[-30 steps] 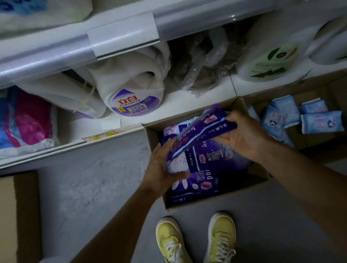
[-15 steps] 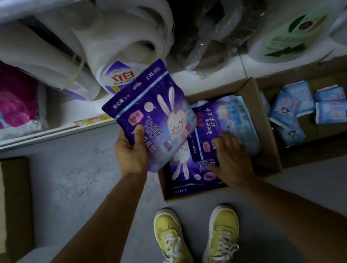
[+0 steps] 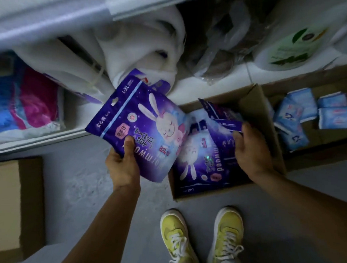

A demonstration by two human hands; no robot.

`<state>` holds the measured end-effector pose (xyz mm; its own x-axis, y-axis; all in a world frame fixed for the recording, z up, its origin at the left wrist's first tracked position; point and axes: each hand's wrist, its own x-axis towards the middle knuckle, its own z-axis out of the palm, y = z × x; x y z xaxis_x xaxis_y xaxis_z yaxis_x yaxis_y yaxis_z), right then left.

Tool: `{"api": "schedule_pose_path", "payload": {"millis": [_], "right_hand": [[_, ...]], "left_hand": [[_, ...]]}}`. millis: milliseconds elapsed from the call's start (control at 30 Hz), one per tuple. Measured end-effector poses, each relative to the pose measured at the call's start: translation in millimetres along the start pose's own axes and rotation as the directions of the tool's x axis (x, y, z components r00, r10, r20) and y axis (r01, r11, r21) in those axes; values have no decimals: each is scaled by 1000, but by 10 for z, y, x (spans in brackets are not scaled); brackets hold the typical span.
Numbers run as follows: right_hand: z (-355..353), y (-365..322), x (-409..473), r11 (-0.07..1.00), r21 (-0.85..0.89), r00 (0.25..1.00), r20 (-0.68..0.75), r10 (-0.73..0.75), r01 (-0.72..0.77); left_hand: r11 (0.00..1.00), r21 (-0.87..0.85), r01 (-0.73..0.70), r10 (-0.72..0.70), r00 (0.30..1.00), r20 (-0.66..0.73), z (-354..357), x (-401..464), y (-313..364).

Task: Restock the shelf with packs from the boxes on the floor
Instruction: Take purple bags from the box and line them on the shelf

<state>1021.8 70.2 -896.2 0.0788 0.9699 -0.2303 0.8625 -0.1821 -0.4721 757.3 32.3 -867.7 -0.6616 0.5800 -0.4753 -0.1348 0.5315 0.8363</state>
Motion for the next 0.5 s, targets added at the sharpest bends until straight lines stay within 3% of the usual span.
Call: {"api": "schedule_pose_path", "payload": {"millis": [233,500], "right_hand": [[-1227,-331,232,887,407,966,-39,255,-218],[-2398,-890,189,736,644,966,20,258,-209]], "left_hand": [[999,-29,15,-12,995,99,-220,-371,851],[1000,25,-18,12,977,212,-610,-785,1705]]}}
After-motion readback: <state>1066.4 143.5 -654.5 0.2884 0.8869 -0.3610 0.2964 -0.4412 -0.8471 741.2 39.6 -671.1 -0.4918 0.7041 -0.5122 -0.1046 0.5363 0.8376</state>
